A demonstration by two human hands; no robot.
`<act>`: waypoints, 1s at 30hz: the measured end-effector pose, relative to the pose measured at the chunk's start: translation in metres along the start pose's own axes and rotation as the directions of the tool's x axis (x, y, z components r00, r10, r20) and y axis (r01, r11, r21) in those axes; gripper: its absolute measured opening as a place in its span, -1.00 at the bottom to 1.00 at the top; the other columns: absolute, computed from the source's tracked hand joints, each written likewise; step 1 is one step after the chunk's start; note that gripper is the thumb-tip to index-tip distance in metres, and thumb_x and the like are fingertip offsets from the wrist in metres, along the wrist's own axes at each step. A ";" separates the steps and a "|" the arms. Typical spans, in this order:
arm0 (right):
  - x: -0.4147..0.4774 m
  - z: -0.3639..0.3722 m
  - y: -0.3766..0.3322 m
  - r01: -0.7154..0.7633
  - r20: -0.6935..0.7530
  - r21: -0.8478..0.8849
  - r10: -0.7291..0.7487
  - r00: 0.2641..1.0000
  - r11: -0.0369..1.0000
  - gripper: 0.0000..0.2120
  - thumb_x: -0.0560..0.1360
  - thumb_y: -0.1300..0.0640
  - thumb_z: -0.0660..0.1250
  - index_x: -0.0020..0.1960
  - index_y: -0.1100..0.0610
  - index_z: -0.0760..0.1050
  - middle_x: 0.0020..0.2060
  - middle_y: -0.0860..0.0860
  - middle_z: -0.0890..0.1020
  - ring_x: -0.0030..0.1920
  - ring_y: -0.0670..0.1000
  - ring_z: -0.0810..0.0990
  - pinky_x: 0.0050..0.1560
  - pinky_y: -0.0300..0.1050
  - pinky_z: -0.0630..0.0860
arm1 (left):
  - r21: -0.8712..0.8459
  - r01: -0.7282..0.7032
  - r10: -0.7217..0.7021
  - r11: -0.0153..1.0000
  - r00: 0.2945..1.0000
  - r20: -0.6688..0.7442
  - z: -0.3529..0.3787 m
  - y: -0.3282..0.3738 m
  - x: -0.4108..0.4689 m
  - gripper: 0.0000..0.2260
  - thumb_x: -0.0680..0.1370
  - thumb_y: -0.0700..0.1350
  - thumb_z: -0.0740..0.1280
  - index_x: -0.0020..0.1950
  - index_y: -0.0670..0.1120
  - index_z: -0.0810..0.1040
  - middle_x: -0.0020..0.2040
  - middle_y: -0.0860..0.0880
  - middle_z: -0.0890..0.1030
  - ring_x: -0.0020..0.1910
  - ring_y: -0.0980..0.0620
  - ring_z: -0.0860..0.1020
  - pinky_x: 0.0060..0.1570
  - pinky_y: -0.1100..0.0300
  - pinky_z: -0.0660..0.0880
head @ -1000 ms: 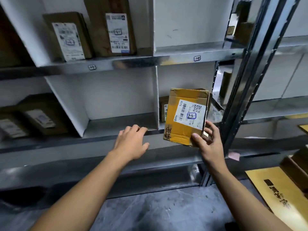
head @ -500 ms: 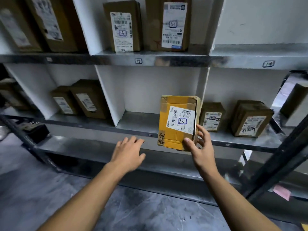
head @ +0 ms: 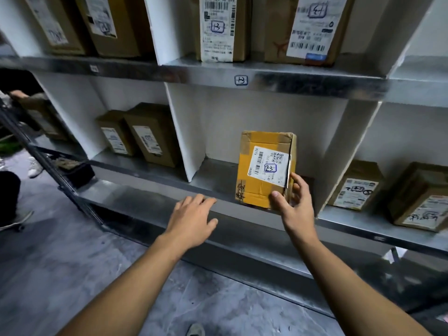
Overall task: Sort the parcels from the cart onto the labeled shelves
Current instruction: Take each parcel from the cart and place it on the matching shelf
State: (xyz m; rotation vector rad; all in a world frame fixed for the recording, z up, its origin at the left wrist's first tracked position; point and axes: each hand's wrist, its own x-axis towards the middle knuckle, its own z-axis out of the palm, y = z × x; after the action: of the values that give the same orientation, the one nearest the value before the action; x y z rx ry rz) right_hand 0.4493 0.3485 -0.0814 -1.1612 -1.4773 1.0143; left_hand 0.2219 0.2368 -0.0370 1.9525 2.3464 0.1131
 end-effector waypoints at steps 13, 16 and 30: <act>0.090 0.122 0.018 -0.142 -0.006 -0.109 0.143 0.990 0.984 -0.36 0.49 -0.08 0.47 0.50 -0.07 0.30 0.38 0.06 0.45 0.37 0.11 0.46 0.40 0.23 0.42 | -0.020 -0.163 0.164 0.986 0.985 0.052 -0.010 -0.098 0.103 -0.52 0.61 0.13 0.20 0.51 0.10 0.23 0.41 0.07 0.34 0.38 0.01 0.30 0.40 0.03 0.21; 0.102 0.140 0.025 -0.164 -0.017 -0.076 0.164 0.986 0.983 -0.38 0.48 -0.07 0.48 0.46 -0.15 0.31 0.38 0.04 0.48 0.38 0.11 0.47 0.41 0.22 0.42 | -0.027 -0.191 0.192 0.981 0.978 0.083 -0.005 -0.119 0.118 -0.54 0.61 0.13 0.19 0.51 0.13 0.23 0.40 0.09 0.34 0.36 0.02 0.30 0.38 0.05 0.21; 0.109 0.181 0.047 -0.295 -0.094 -0.018 0.292 0.952 0.955 -0.32 0.51 0.13 0.48 0.52 -0.07 0.24 0.24 -0.08 0.57 0.27 -0.01 0.55 0.34 -0.02 0.47 | -0.104 -0.271 0.282 0.957 0.952 0.121 0.010 -0.165 0.162 -0.53 0.62 0.14 0.19 0.53 0.16 0.21 0.38 0.12 0.35 0.35 0.05 0.30 0.37 0.08 0.23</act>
State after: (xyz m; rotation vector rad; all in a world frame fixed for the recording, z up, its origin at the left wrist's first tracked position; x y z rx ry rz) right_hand 0.2710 0.4561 -0.1401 -1.4618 -1.2767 1.1244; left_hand 0.0324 0.3663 -0.0690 2.1611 1.9416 0.0960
